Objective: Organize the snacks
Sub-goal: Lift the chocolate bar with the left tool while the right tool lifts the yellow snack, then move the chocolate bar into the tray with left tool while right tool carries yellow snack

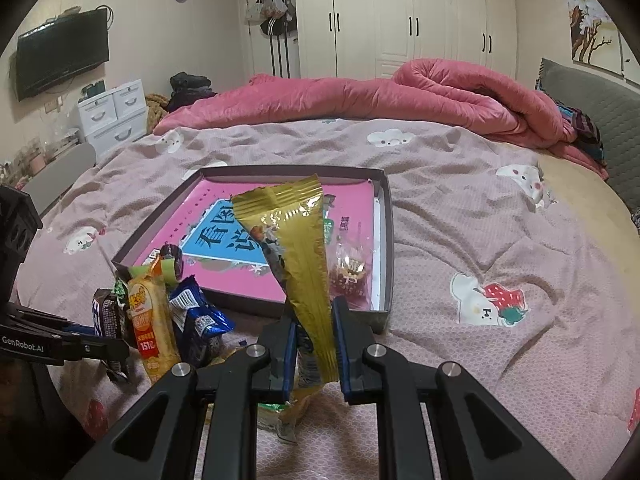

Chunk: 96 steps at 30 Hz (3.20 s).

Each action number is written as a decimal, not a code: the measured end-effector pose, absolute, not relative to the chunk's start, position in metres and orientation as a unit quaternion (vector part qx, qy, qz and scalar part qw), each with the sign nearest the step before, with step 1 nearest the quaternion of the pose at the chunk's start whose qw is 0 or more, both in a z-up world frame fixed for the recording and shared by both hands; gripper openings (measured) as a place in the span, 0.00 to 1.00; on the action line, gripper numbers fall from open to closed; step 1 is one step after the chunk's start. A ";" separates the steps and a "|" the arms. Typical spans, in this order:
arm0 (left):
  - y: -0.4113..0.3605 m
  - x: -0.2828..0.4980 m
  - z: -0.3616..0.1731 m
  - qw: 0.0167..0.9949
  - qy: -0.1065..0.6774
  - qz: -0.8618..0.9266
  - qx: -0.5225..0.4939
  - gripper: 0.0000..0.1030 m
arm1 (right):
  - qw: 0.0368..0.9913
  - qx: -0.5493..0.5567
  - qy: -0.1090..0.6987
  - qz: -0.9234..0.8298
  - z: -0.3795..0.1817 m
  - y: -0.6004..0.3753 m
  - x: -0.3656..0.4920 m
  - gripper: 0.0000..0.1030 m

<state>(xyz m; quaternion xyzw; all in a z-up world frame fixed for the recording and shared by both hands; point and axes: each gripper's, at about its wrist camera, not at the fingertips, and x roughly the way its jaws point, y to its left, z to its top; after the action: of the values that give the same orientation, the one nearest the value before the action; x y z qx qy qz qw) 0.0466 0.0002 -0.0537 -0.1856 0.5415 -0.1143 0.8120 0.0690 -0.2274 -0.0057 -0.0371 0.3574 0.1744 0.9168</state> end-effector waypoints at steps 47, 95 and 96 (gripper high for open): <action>0.046 0.042 -0.004 0.885 0.436 -0.046 -0.159 0.29 | 0.927 0.005 0.326 0.184 0.033 -0.217 0.072 0.16; 0.050 0.131 -0.030 0.861 0.485 -0.036 -0.150 0.29 | 0.912 -0.016 0.369 0.177 0.035 -0.173 0.153 0.16; 0.051 0.131 -0.032 0.859 0.488 -0.036 -0.151 0.29 | 0.912 -0.016 0.370 0.177 0.034 -0.174 0.154 0.16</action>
<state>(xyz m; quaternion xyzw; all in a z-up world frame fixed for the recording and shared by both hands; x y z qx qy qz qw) 0.1315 0.0506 -0.0318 -0.1508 0.4876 -0.0363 0.8592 0.1543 -0.1739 0.0343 -0.0162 0.3701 0.1767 0.9119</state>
